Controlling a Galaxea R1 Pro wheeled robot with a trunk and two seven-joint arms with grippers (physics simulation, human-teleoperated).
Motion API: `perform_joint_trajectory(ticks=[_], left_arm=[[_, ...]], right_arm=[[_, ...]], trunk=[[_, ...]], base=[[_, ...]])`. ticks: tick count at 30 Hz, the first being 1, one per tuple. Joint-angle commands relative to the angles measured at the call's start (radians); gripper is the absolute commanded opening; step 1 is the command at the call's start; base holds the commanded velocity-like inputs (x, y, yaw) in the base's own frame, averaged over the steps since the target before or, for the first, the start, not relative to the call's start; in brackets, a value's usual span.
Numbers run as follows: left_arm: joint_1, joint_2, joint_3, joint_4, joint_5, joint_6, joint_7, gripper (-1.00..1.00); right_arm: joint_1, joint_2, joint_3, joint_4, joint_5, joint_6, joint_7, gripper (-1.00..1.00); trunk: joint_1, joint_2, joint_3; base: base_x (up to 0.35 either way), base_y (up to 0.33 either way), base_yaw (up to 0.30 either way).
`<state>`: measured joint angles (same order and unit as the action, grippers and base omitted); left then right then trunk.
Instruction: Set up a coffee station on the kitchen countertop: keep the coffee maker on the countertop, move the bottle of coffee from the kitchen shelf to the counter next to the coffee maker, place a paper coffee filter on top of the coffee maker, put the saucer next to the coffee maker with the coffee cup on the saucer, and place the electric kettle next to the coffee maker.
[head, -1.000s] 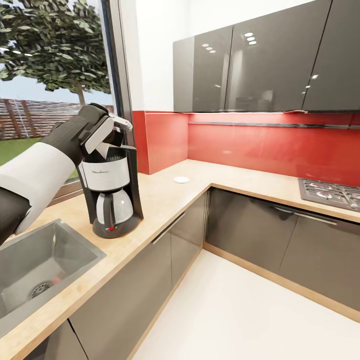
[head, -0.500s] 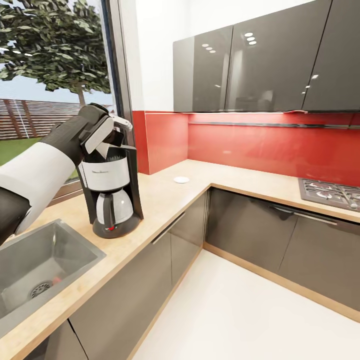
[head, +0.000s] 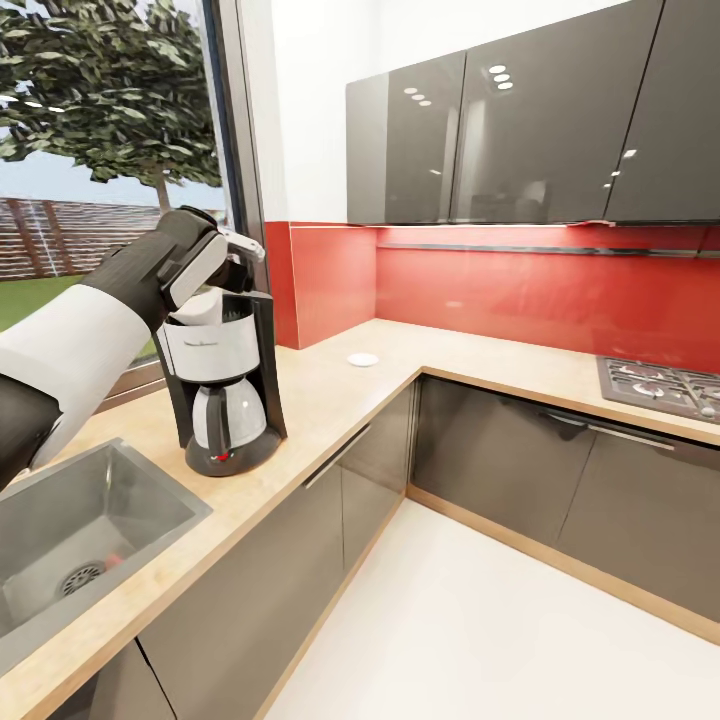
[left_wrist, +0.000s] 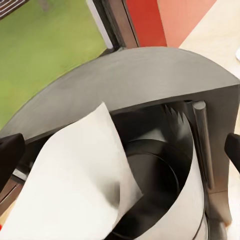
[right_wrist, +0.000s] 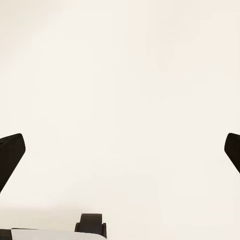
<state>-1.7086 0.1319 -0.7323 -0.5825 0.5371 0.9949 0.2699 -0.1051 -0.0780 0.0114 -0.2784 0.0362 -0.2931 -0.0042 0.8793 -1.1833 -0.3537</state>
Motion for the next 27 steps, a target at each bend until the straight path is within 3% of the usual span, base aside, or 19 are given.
perform_joint_trajectory(ticks=[1,27], left_arm=[[-0.002,0.002,-0.008,-0.002,0.011,0.002,0.008,1.0],[-0.001,0.002,-0.009,-0.002,0.011,0.002,0.008,1.0]], right_arm=[[-0.001,0.0,0.001,0.001,0.004,-0.003,0.0,1.0],[-0.001,0.0,0.001,0.001,0.004,-0.003,0.0,1.0]], trunk=[[0.0,-0.001,-0.001],[0.0,-0.001,-0.001]], base=[[0.0,0.0,0.0],[0.0,0.0,0.0]])
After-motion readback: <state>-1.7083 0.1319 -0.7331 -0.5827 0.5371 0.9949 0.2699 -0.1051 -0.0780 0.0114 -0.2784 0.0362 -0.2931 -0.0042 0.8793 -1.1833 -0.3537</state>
